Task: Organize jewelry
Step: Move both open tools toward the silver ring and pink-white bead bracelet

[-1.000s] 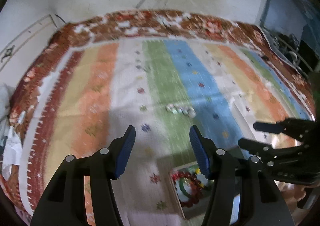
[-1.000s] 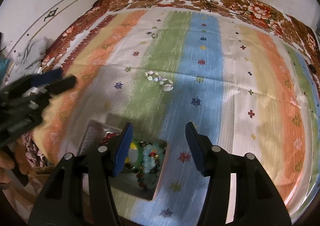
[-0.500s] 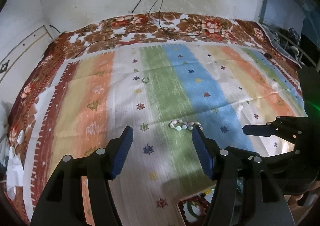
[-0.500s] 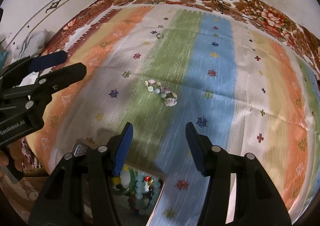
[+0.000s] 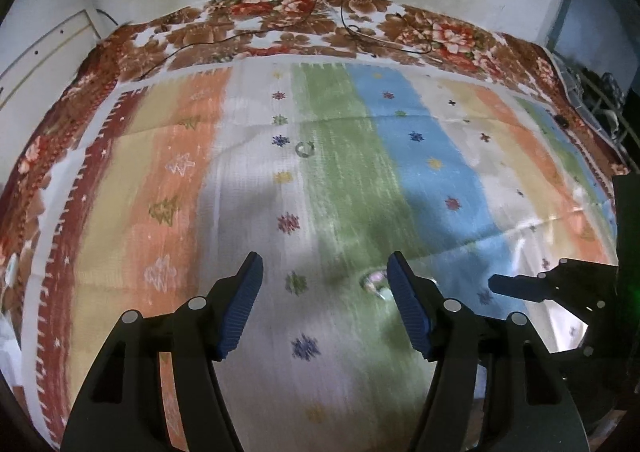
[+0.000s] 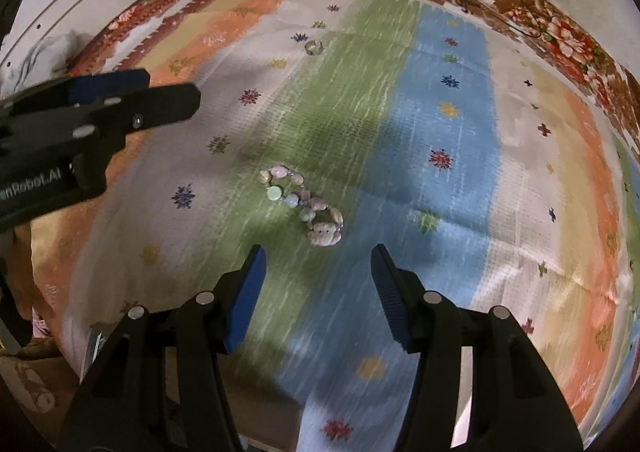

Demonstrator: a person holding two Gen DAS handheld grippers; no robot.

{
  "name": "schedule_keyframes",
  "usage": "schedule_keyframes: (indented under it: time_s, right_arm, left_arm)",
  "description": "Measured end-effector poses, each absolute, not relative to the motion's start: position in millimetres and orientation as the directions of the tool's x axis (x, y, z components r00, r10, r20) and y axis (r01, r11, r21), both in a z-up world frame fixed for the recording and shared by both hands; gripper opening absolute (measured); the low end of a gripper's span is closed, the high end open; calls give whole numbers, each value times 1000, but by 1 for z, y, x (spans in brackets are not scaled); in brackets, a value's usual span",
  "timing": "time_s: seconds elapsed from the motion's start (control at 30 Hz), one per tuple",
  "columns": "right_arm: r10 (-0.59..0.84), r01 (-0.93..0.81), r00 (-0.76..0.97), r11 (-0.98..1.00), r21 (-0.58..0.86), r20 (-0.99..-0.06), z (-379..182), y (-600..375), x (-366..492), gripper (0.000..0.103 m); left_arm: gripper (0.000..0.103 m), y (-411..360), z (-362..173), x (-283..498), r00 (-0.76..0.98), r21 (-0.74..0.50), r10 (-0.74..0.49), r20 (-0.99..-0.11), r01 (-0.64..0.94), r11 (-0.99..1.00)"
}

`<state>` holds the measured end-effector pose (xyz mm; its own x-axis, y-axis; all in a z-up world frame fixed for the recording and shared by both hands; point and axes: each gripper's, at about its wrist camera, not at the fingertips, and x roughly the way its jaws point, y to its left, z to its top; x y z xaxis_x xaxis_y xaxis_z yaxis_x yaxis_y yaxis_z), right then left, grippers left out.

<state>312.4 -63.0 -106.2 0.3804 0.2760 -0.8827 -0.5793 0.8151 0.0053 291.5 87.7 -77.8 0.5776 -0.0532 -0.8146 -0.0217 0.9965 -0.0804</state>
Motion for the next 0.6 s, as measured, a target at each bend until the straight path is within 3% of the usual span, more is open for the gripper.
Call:
schedule_keyframes:
  time_s: [0.6]
  right_arm:
    - [249,-642,313,767,-10,-917,-144,-45,346,55]
  left_arm:
    - [68,102,-128,381,562,-21,-45,-826,49,999]
